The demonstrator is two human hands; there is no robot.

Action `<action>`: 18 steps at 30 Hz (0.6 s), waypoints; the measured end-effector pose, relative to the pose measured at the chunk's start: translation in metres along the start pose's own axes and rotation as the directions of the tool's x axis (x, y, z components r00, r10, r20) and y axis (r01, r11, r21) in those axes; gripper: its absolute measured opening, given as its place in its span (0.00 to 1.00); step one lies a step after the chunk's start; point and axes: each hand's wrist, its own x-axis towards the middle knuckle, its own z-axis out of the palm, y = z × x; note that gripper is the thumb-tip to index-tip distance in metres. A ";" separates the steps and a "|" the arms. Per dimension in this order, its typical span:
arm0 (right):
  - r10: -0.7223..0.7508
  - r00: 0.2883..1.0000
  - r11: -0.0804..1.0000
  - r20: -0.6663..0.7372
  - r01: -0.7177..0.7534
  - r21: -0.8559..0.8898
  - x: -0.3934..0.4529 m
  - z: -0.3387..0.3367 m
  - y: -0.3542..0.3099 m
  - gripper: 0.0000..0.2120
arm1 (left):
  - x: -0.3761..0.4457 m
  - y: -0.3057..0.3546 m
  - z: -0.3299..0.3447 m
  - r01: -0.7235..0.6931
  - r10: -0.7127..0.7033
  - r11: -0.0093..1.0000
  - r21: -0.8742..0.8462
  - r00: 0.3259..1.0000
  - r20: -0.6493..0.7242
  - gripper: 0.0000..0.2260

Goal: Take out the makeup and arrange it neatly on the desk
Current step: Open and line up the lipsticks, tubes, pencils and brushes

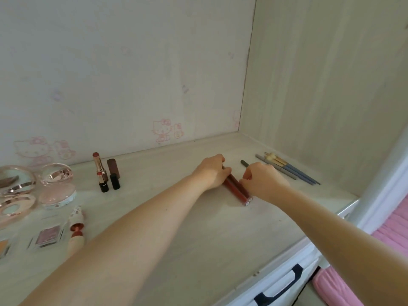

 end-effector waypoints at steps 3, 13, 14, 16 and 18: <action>0.012 1.000 1.000 0.009 -0.012 -0.022 0.003 0.004 -0.001 0.10 | 0.000 0.005 0.002 -0.007 0.007 0.999 -0.035 1.000 -0.006 0.20; -0.010 1.000 0.997 0.018 0.012 -0.078 0.005 0.005 -0.003 0.10 | -0.004 0.003 0.004 0.005 -0.006 1.000 -0.019 0.999 -0.047 0.21; -0.011 1.000 0.996 0.018 0.012 -0.089 0.005 0.005 -0.004 0.10 | -0.005 0.003 0.005 0.001 -0.002 1.000 -0.023 0.998 -0.058 0.21; -0.005 1.000 0.994 0.019 0.007 -0.108 0.006 0.006 -0.006 0.11 | -0.005 0.004 0.008 -0.015 0.013 0.999 -0.034 0.997 -0.080 0.20; -0.012 1.000 0.990 0.024 0.015 -0.139 0.005 0.006 -0.007 0.13 | -0.006 0.005 0.010 -0.024 0.019 0.999 -0.048 0.995 -0.102 0.19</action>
